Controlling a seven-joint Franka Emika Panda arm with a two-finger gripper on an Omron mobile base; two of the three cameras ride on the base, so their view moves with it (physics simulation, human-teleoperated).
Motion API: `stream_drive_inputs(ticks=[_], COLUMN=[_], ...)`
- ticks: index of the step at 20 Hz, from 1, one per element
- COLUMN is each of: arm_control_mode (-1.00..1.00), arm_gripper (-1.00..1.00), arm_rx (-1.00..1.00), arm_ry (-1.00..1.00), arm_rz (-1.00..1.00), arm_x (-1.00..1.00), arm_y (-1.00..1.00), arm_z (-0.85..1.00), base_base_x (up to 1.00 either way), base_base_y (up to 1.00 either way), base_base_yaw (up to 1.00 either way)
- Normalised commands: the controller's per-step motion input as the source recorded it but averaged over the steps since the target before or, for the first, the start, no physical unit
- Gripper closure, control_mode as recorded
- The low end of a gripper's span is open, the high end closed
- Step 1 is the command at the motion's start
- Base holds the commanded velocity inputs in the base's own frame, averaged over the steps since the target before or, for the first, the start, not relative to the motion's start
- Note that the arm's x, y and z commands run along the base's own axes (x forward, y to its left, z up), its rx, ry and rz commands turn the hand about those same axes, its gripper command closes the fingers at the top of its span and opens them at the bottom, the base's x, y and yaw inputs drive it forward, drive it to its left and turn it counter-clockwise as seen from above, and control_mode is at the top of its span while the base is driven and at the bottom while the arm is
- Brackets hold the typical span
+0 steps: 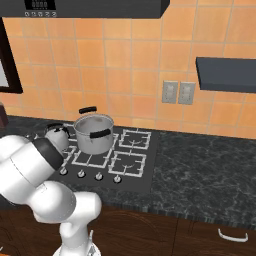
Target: Pick the kettle from the counter and place it on a stove burner. Then turn the burner on.
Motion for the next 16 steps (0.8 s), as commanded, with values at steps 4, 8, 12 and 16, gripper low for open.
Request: stream_drive_inputs(ticks=[4,8,12,16], arm_control_mode=[-1.0,-1.0,-1.0,-1.0], arm_gripper=[1.0,1.0,-1.0,-1.0], arm_rx=[0.0,0.0,0.0,0.0], arm_ry=[0.0,0.0,0.0,0.0], arm_rz=[0.02,0.0,0.0,0.0], arm_x=[-0.01,0.0,0.0,0.0], arm_y=[0.02,0.0,0.0,0.0], arm_z=[0.0,0.0,0.0,0.0], base_base_x=[0.0,0.0,0.0,0.0], base_base_y=[0.0,0.0,0.0,0.0], base_base_yaw=[0.0,0.0,0.0,0.0])
